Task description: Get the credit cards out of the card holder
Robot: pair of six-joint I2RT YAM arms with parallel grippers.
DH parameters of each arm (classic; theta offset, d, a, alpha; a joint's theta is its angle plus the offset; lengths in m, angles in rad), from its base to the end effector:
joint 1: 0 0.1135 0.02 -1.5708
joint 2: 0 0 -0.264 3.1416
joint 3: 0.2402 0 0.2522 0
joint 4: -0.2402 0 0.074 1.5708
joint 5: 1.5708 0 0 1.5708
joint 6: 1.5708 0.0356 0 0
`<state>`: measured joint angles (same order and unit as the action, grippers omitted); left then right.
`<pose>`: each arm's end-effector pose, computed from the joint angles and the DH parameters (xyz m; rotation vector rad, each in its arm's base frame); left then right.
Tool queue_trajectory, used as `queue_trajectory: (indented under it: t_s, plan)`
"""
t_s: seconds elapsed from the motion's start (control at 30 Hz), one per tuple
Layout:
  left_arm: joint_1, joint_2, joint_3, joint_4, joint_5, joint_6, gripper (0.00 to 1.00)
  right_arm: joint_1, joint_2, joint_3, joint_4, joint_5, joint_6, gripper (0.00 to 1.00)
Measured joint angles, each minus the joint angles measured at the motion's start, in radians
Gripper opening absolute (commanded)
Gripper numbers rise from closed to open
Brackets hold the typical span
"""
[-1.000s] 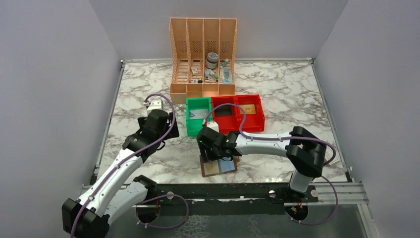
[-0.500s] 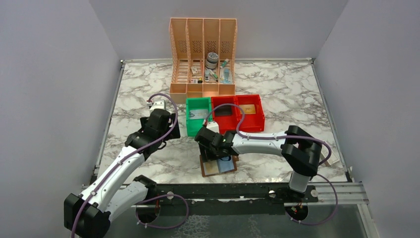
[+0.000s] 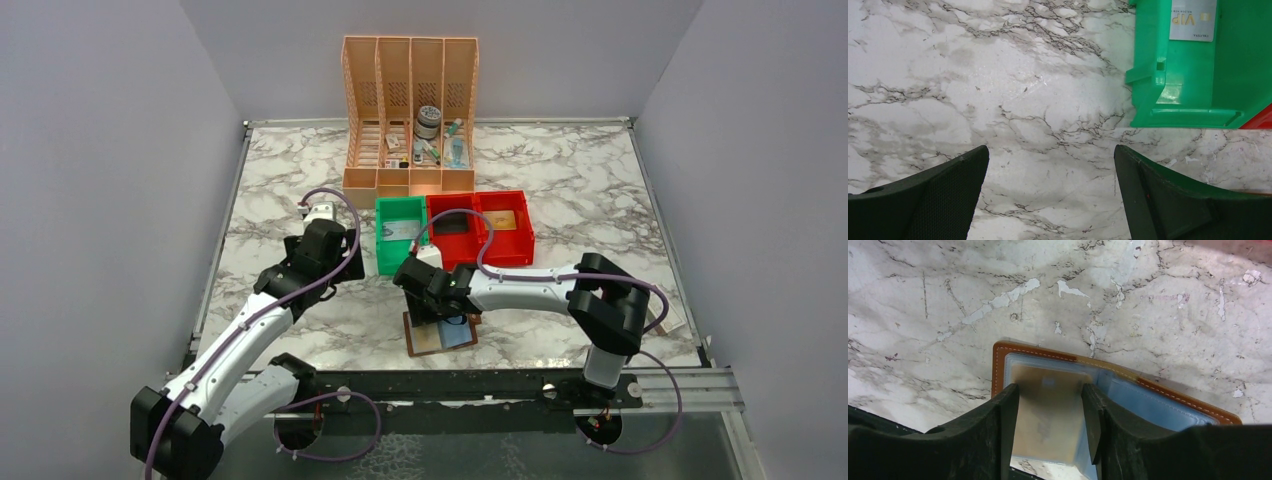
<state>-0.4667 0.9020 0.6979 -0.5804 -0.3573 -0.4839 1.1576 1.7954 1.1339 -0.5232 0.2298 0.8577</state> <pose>0.1702 -0.0718 0.2539 -0.1911 2.2870 -0.0669 0.1479 0.3172 0.1671 -0.3469 2.7085 0.2830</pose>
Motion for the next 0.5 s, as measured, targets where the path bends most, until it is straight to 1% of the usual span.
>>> queue_trajectory:
  t_s: [0.17,0.43,0.5]
  plan:
    - [0.000,0.011,0.000,0.000,0.002,0.000,0.99,-0.002,-0.004,-0.011,0.014,-0.007,-0.030,0.48]
    - [0.000,0.018,0.000,0.001,0.014,0.000,0.99,-0.008,-0.008,-0.017,0.027,-0.030,-0.048,0.63]
    - [0.000,0.023,0.000,0.002,0.019,0.000,0.99,-0.007,-0.008,-0.016,0.027,-0.034,-0.049,0.65]
